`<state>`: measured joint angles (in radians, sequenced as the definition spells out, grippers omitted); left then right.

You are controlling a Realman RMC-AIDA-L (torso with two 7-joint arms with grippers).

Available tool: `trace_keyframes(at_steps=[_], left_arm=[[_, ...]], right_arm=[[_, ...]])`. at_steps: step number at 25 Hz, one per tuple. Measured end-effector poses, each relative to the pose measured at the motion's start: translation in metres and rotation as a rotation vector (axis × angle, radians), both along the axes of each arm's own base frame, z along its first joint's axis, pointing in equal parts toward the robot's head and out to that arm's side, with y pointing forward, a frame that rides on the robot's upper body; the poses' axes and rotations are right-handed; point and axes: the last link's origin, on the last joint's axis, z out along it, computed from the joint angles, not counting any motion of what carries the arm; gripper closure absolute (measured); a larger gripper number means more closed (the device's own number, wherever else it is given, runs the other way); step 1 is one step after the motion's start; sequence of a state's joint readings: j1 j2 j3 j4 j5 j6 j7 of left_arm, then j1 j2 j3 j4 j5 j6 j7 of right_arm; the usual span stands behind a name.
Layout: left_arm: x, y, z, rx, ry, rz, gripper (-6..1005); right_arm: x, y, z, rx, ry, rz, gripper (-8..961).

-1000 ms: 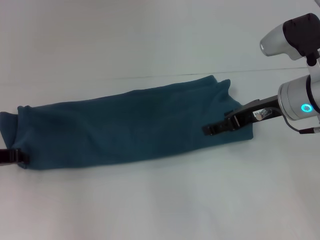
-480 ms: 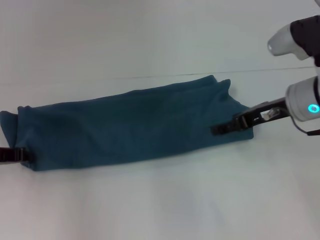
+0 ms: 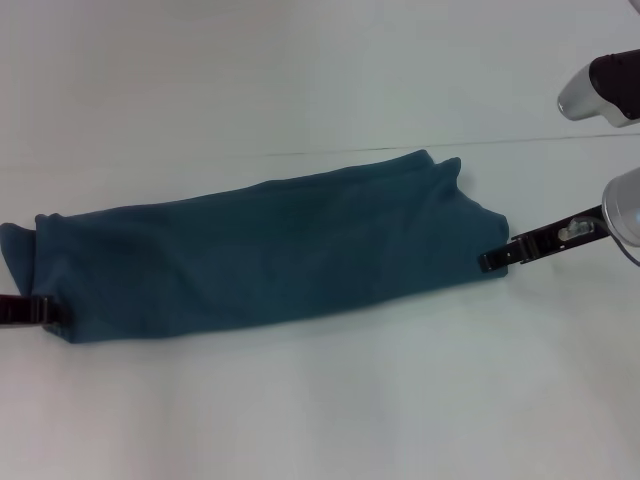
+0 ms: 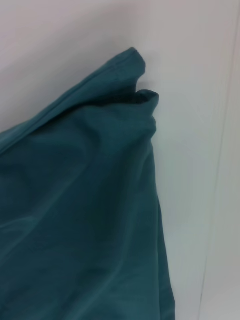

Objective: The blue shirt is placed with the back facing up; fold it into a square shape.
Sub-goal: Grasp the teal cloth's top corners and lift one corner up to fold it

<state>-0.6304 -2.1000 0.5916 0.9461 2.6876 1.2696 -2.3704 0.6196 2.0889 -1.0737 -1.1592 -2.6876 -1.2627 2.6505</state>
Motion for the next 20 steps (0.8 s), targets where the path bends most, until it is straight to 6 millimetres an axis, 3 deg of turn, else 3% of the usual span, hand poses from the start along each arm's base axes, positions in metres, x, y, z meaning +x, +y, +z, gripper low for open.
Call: trace_keyframes(at_steps=[9, 20], left_arm=[[0.001, 0.001, 0.0, 0.0, 0.001, -0.003, 940], [0.0, 0.001, 0.0, 0.003, 0.002, -0.001, 939]], right_arm=[[0.02, 0.005, -0.014, 0.052, 0.012, -0.04, 141], [0.022, 0.013, -0.032, 0.061, 0.031, -0.019, 151]])
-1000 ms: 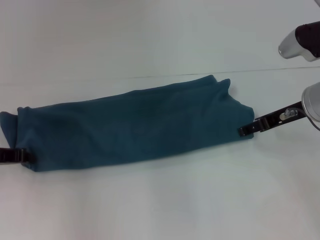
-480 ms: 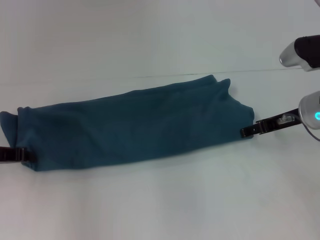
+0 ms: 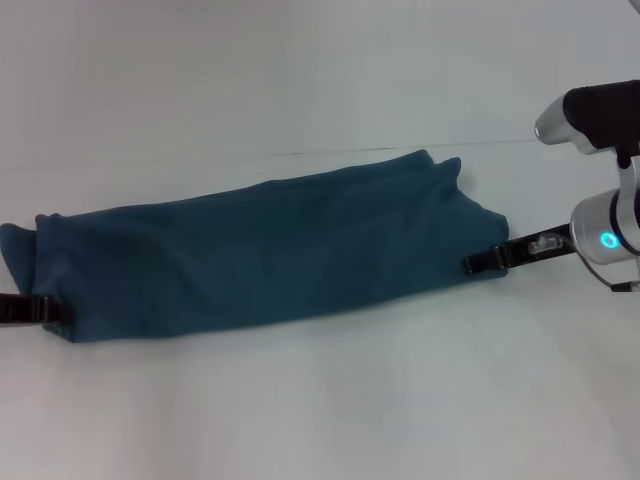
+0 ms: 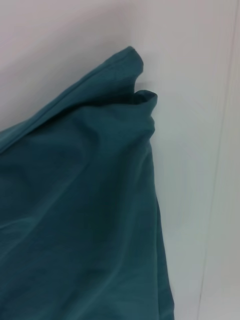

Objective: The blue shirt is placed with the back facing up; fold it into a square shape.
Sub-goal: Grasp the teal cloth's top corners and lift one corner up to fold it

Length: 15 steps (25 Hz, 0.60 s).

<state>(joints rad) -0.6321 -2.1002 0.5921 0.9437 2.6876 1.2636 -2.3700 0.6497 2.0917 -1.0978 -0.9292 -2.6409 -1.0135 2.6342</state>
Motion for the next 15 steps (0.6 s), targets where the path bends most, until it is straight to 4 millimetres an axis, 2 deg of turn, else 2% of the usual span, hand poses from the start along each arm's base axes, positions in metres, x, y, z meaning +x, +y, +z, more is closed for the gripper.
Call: trace_keyframes(at_steps=[5, 10, 15], left_arm=[[0.0009, 0.0005, 0.0004, 0.001, 0.001, -0.003, 940], [0.0019, 0.002, 0.0008, 0.003, 0.003, -0.007, 940], [0.0029, 0.0024, -0.0001, -0.003, 0.004, -0.014, 940]], right_arm=[[0.0049, 0.0029, -0.0038, -0.003, 0.0, -0.019, 156], [0.0046, 0.0037, -0.0056, -0.001, -0.007, -0.005, 394], [0.004, 0.0043, -0.0078, -0.008, -0.007, -0.001, 537]])
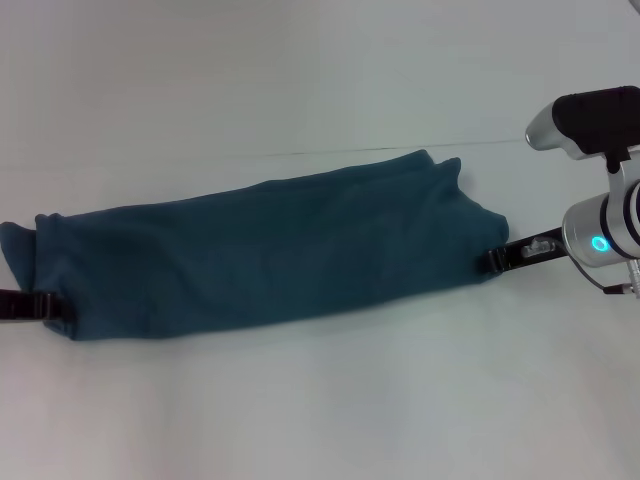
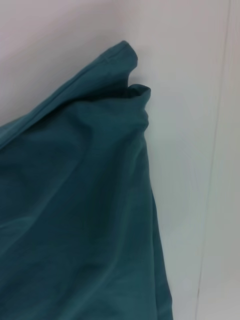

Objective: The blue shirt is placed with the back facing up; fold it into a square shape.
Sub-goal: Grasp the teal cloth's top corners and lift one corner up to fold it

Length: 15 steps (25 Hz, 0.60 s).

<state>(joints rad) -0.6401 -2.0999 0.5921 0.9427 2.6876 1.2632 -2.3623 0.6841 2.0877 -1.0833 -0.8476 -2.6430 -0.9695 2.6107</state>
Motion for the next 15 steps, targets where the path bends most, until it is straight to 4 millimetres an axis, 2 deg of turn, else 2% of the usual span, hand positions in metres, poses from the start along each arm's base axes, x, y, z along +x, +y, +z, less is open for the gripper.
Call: trace_keyframes(at_steps=[4, 9, 15], left_arm=[[0.0, 0.0, -0.001, -0.002, 0.0, -0.002, 940], [0.0, -0.001, 0.0, -0.013, 0.003, -0.007, 941], [-0.001, -0.005, 0.008, -0.059, -0.005, -0.004, 940]], right_arm=[[0.001, 0.001, -0.001, -0.003, -0.006, -0.002, 651], [0.0, 0.0, -0.002, -0.02, -0.012, 0.003, 885], [-0.009, -0.01, 0.005, -0.103, -0.017, 0.013, 919]])
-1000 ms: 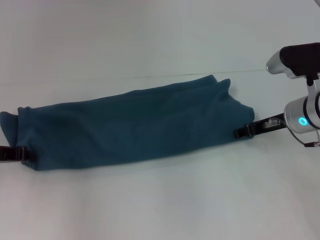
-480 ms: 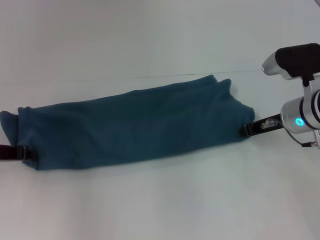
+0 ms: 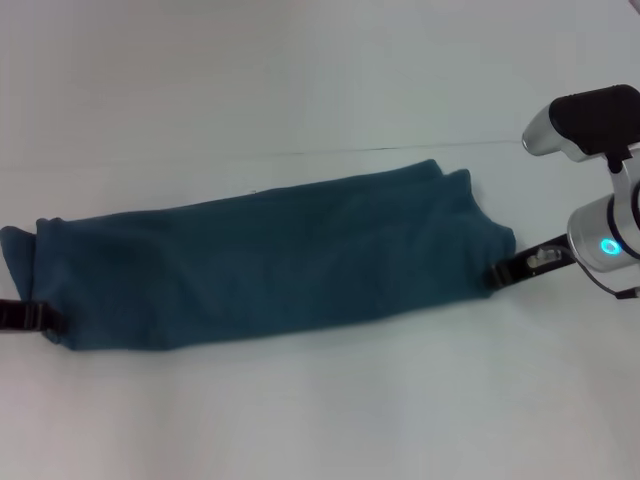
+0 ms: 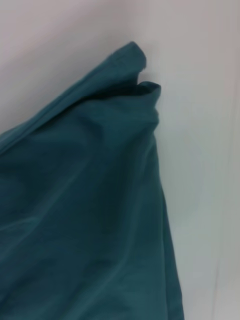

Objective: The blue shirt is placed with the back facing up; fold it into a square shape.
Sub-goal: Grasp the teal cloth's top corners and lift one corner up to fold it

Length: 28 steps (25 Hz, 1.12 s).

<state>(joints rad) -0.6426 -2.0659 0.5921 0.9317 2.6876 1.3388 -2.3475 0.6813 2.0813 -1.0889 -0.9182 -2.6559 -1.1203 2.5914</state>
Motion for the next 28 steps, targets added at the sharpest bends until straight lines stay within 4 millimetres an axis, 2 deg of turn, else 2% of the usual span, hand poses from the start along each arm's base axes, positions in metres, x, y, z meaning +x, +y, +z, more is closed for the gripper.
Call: trace_keyframes(at_steps=[7, 13, 20, 28], left_arm=[[0.002, -0.014, 0.009, -0.11, -0.032, 0.015, 934], [0.001, -0.03, 0.017, -0.217, -0.023, 0.042, 928], [-0.001, -0.035, 0.034, -0.233, 0.053, 0.065, 921], [-0.008, -0.035, 0.046, -0.201, 0.097, 0.086, 914]], right_arm=[[-0.01, -0.024, 0.016, -0.155, -0.055, -0.015, 900], [-0.022, -0.055, 0.016, -0.372, -0.063, -0.044, 884], [-0.024, -0.069, 0.007, -0.477, -0.065, -0.059, 865], [-0.028, -0.074, -0.004, -0.527, -0.048, -0.043, 843]])
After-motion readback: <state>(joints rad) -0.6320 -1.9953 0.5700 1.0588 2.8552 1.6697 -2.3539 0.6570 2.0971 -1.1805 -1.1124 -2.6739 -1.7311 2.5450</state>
